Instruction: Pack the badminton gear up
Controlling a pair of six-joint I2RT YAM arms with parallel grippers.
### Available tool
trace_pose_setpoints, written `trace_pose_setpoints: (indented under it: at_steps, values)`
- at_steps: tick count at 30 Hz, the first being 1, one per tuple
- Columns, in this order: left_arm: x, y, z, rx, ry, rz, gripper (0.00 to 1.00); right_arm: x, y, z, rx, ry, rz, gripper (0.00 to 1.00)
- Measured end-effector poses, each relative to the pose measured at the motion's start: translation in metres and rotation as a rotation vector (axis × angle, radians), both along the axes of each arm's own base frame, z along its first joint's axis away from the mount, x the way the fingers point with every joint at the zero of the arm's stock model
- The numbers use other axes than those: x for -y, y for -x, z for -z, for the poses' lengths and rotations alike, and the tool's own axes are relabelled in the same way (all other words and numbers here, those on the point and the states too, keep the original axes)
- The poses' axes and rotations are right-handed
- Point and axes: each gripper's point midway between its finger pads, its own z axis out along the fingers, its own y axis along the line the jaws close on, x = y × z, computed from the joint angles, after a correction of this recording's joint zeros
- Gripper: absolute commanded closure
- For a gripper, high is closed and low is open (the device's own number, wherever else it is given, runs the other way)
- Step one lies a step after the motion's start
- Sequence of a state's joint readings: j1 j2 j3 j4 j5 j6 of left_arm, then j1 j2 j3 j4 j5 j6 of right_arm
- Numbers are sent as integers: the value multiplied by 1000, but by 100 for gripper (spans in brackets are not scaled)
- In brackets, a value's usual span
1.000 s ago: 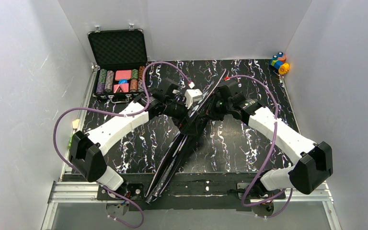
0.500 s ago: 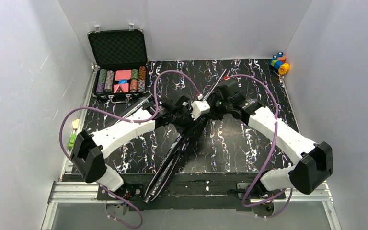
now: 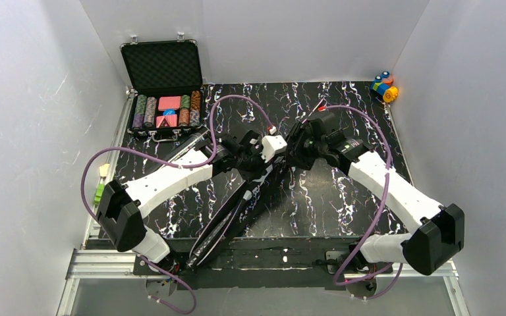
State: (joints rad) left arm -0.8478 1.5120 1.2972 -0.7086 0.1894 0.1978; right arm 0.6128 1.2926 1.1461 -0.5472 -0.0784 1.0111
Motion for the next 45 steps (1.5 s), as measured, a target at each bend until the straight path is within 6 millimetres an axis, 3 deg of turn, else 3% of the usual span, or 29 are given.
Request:
trace_pose_setpoints:
  at_steps: [5, 15, 27, 45]
  values:
    - [0, 0, 0, -5, -1, -13, 100, 19, -3, -4, 7, -18, 59, 26]
    - [1, 6, 2, -20, -5, -9, 100, 63, -51, -38, 86, -161, 246, 26]
    - [0, 8, 1, -32, -9, -6, 100, 53, -55, -34, 59, -200, 217, 45]
    - [-2, 24, -11, -89, -13, 48, 100, 54, -51, -22, 29, -230, 171, 44]
